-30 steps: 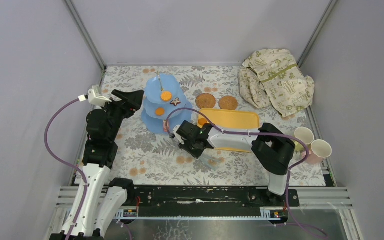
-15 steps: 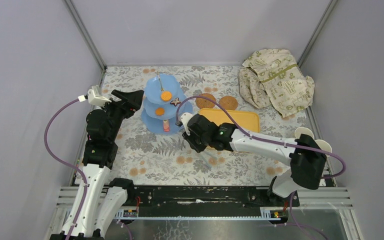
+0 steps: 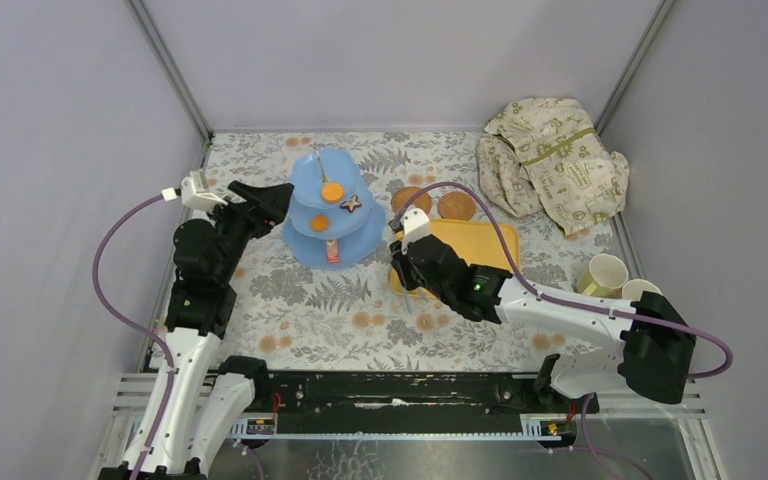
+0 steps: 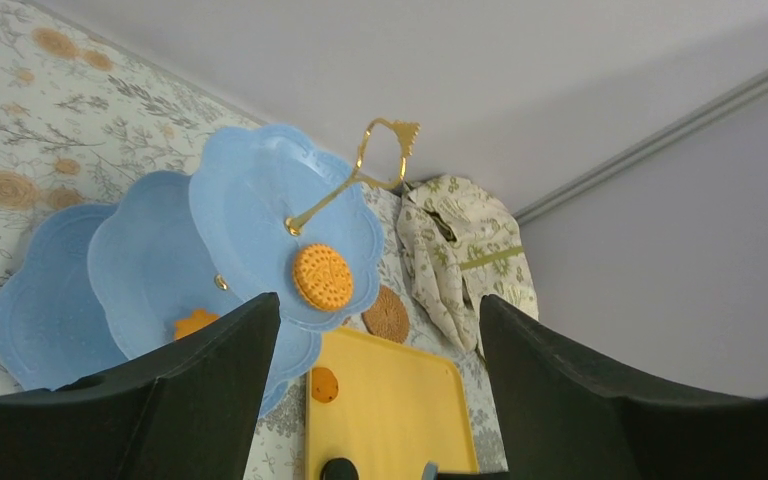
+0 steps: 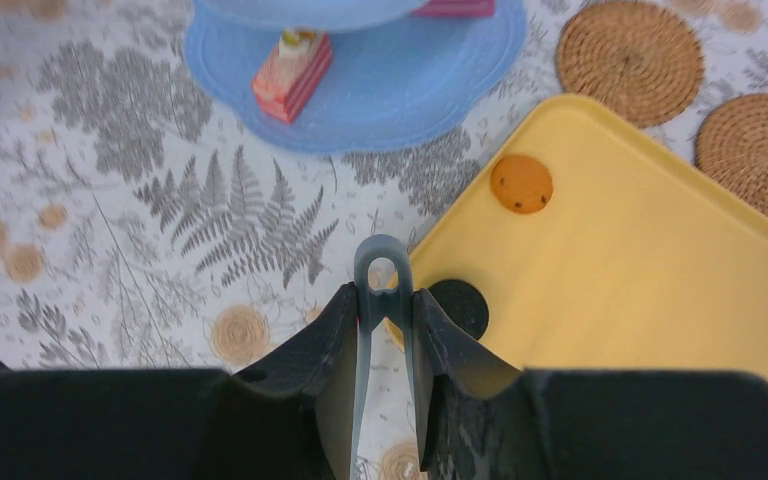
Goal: Serve the afternoon tea
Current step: Pick up the clamp from the tray.
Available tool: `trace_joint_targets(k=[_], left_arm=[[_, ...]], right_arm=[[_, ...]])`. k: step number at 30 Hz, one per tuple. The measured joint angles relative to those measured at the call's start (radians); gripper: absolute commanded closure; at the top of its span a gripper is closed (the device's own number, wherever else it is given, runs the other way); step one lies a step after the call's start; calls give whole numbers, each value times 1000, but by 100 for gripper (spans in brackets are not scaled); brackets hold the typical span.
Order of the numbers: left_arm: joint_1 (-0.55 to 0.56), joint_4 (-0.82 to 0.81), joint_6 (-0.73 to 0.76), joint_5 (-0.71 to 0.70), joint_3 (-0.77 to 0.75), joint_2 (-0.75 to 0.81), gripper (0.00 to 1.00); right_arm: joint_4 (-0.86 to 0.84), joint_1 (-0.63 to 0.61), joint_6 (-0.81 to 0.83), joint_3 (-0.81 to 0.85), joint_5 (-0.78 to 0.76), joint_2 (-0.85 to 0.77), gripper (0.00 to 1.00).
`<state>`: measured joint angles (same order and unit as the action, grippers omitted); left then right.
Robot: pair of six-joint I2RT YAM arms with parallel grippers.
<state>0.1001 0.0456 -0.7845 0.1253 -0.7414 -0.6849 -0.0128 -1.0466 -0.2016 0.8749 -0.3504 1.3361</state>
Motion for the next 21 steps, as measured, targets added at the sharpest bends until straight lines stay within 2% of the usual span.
trace_joint_targets(k=[6, 10, 16, 21], left_arm=[[47, -1, 27, 56, 11, 0, 21], [132, 0, 49, 58, 25, 0, 22], [254, 1, 74, 29, 37, -2, 22], [303, 5, 85, 0, 45, 2, 23]], right_arm=[[-74, 16, -27, -1, -44, -36, 75], [-115, 33, -34, -10, -62, -48, 75], [-249, 76, -39, -101, -157, -79, 74], [-404, 116, -30, -198, -266, -74, 74]])
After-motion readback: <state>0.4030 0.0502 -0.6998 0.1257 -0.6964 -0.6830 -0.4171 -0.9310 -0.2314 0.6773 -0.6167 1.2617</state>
